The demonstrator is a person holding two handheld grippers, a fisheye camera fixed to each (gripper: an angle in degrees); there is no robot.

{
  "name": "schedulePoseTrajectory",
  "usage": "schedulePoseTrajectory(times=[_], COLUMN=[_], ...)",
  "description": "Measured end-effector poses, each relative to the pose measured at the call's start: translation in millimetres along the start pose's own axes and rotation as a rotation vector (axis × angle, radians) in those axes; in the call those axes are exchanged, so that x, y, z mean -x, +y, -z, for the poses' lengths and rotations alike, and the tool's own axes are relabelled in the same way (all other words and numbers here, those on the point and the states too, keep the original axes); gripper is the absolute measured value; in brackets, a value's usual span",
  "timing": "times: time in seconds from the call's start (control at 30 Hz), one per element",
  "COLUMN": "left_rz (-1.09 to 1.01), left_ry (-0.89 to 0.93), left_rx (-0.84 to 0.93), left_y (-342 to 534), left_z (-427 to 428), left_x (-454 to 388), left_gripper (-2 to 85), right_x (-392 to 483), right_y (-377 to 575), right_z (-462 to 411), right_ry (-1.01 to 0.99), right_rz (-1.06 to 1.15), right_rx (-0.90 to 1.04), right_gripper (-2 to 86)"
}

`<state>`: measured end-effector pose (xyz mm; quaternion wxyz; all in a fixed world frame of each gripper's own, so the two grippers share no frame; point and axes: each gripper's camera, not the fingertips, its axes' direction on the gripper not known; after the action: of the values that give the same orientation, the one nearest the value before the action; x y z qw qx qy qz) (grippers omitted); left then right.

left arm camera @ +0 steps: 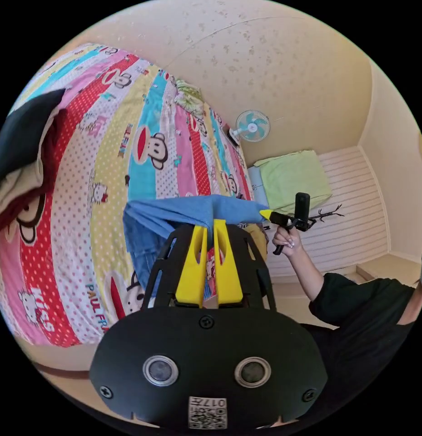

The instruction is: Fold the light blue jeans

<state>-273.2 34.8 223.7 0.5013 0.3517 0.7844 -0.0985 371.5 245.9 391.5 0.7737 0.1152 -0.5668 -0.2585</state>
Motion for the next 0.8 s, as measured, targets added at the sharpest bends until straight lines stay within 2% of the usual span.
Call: schedulePoseTrajectory(times=[0.1, 0.2, 0.27, 0.33, 0.47, 0.53, 0.57, 0.63, 0.67, 0.7, 0.8], left_rz=[0.175, 0.383, 0.477, 0.511, 0.449, 0.430, 0.454, 0.501, 0.524, 0.526, 0.546], left_ry=[0.026, 0.059, 0.053, 0.041, -0.080, -0.131, -0.113, -0.027, -0.052, -0.078, -0.097], left_rx=[0.100, 0.269, 0.337, 0.298, 0.146, 0.175, 0.245, 0.319, 0.273, 0.251, 0.229], left_y=[76, 137, 157, 152, 103, 85, 79, 84, 89, 91, 105], left_z=[-41, -73, -76, -63, -40, -54, -75, -104, -103, -100, -88], left_x=[55, 105, 132, 145, 161, 173, 184, 194, 191, 189, 175], left_gripper=[2.6, 9.1, 12.1, 12.7, 13.4, 13.6, 13.9, 13.6, 12.8, 12.4, 9.5], right_x=[-43, -78, -92, -107, -126, -138, -138, -126, -121, -109, -97], right_y=[69, 120, 133, 130, 94, 73, 70, 64, 62, 59, 64], right_z=[-45, -70, -69, -67, -88, -126, -136, -152, -154, -159, -182], right_ry=[-0.115, -0.150, -0.163, -0.203, -0.134, -0.103, -0.119, 0.028, 0.068, 0.061, -0.254], right_rz=[-0.201, -0.417, -0.506, -0.582, -0.606, -0.632, -0.637, -0.654, -0.640, -0.591, -0.559], right_rx=[0.083, 0.163, 0.127, 0.032, 0.007, 0.074, 0.082, 0.055, 0.055, 0.066, 0.129], right_gripper=[4.3, 9.1, 11.6, 14.1, 17.8, 19.0, 19.1, 17.9, 17.2, 13.5, 8.2])
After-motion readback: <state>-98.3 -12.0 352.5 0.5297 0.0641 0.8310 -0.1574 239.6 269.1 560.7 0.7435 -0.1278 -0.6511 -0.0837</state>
